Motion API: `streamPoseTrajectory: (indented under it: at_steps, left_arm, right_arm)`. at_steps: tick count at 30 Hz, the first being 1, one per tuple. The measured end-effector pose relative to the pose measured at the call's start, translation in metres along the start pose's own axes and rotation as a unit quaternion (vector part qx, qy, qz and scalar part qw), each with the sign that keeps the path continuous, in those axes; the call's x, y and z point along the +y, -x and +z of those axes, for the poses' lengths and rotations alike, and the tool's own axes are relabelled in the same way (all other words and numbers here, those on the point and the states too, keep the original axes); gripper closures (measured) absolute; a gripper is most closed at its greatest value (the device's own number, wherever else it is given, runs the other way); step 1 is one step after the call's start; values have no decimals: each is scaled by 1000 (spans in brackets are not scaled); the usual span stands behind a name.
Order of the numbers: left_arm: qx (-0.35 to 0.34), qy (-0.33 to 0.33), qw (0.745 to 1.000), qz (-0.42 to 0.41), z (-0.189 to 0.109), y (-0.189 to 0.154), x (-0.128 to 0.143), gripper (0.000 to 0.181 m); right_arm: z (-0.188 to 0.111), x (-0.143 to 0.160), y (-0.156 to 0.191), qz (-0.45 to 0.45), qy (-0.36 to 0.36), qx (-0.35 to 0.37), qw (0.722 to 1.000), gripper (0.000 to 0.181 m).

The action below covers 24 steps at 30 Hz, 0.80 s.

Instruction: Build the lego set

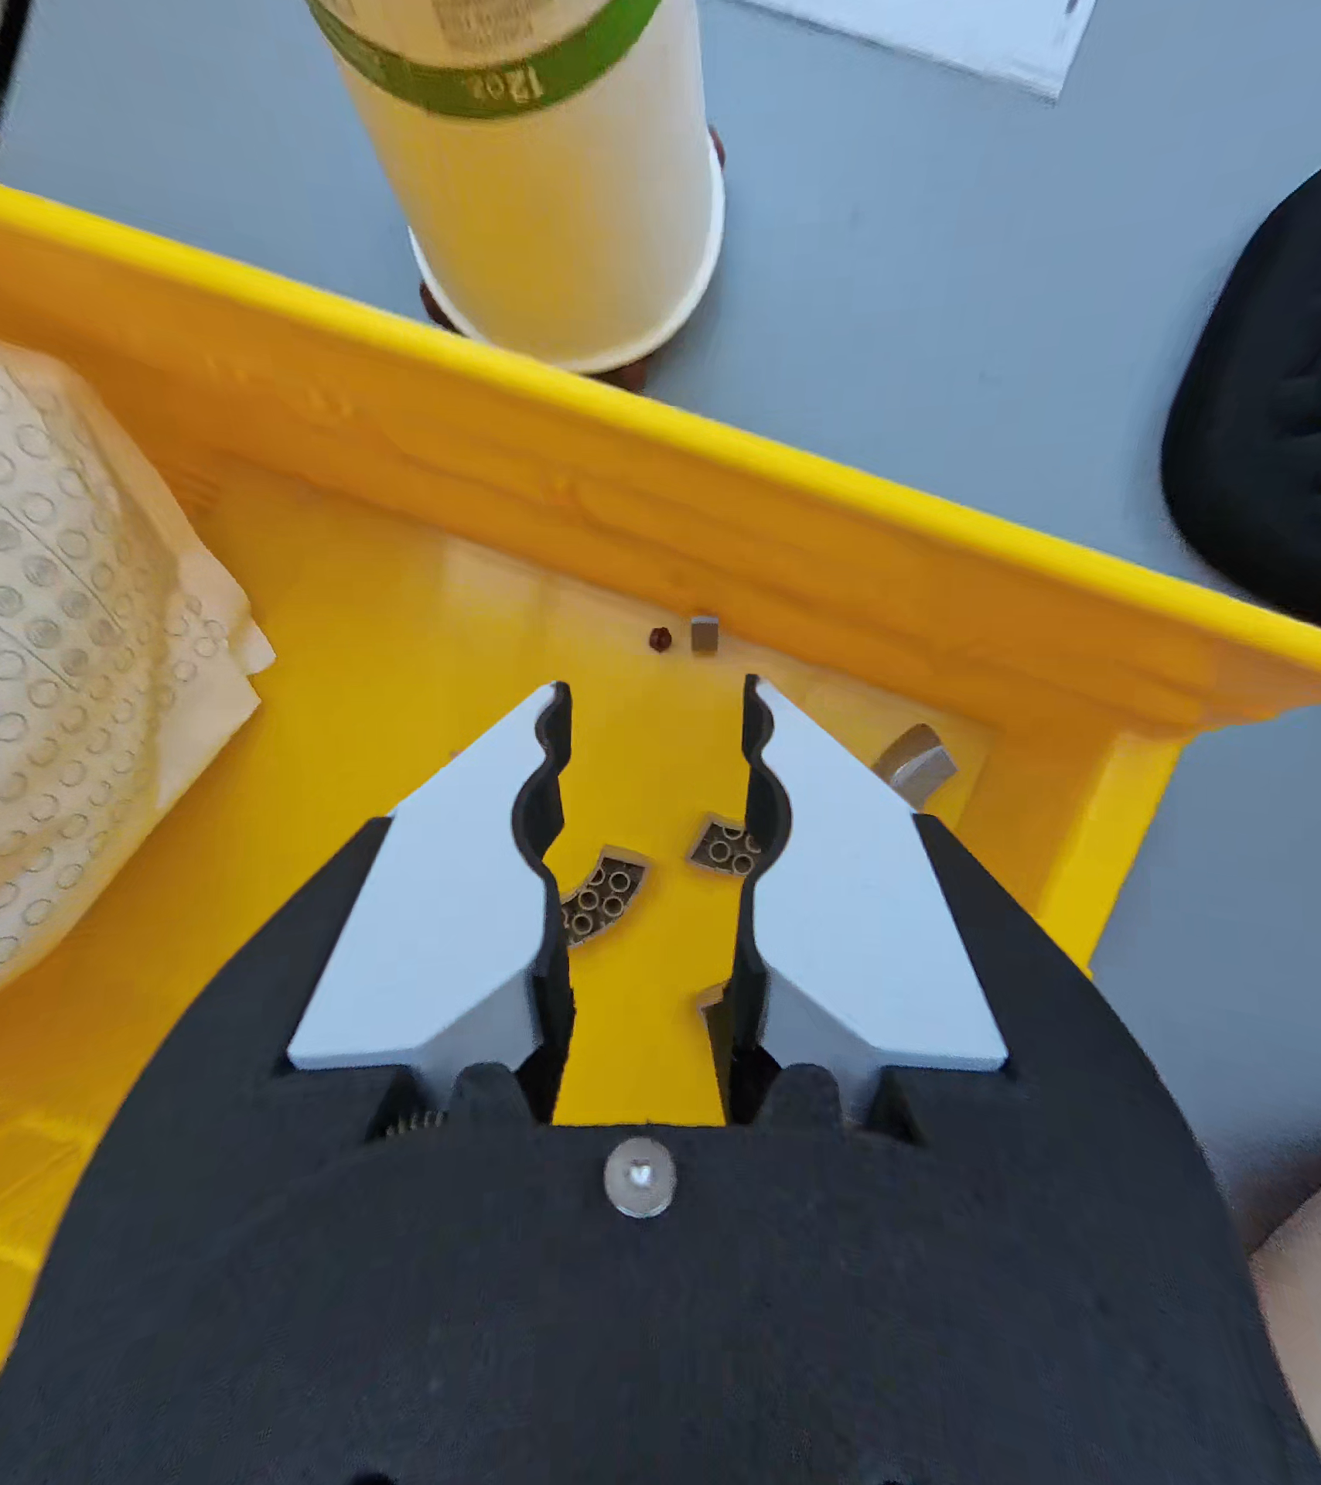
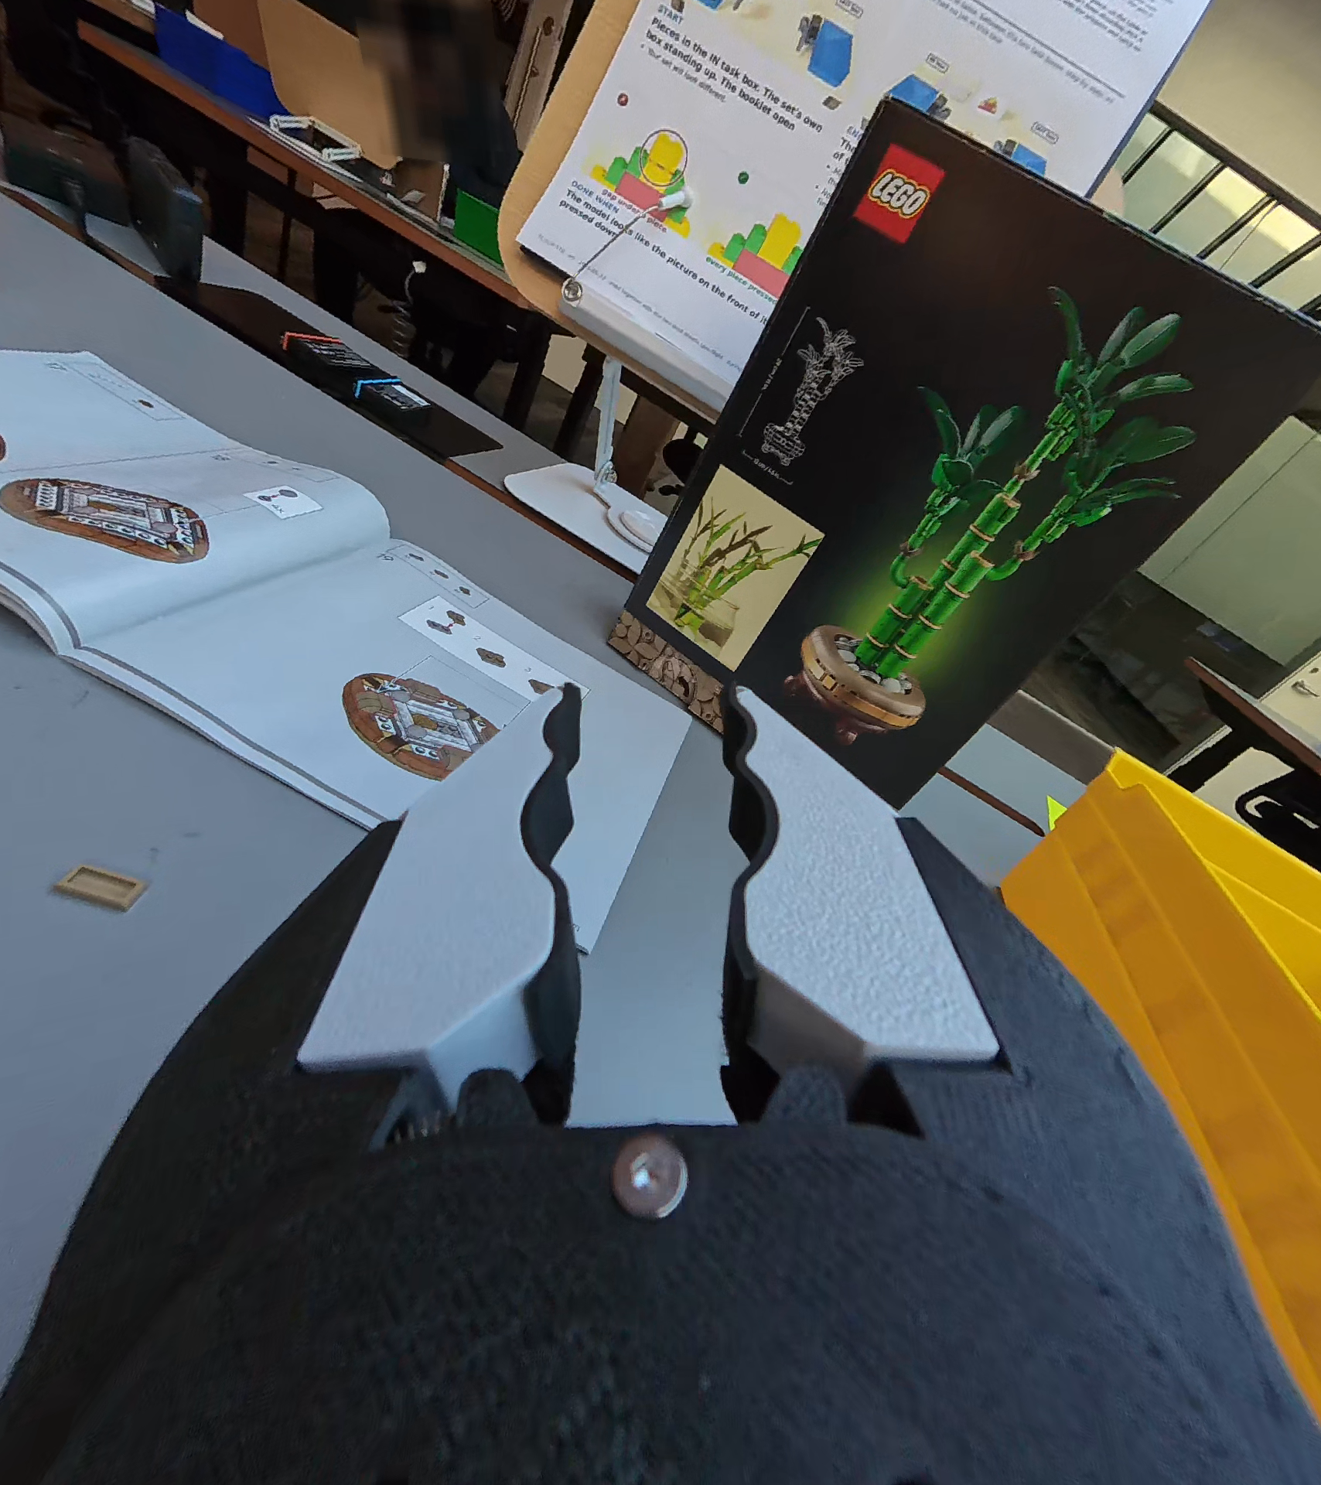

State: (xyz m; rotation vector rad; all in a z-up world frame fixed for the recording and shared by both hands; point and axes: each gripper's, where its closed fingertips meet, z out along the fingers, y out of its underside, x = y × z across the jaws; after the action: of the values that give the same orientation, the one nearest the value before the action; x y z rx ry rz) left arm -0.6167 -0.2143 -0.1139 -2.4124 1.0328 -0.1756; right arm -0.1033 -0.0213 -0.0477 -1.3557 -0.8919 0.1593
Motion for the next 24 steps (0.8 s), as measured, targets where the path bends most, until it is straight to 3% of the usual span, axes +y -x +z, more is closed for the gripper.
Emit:
streamPoseTrajectory:
  at_steps: [7, 13, 17, 21, 24]
  left_arm:
    - [42, 19, 999, 19, 25, -11, 5, 153]
    - [73, -12, 997, 25, 33, -18, -1, 165]
    - [90, 3, 996, 17, 39, -19, 6, 173]
    - [103, 24, 994, -13, 28, -20, 10, 175]
    - [70, 16, 996, -51, -2, -13, 7, 175]
  right_arm:
    - [-1, -2, -1, 15, -9, -5, 1000, 147]
    - [-2, -2, -3, 29, -12, -7, 999, 147]
    - [-1, -1, -4, 31, -11, -7, 999, 147]
    - [-1, -1, -3, 32, -11, -9, 999, 147]
    - [-1, -1, -3, 33, -11, -9, 999, 147]
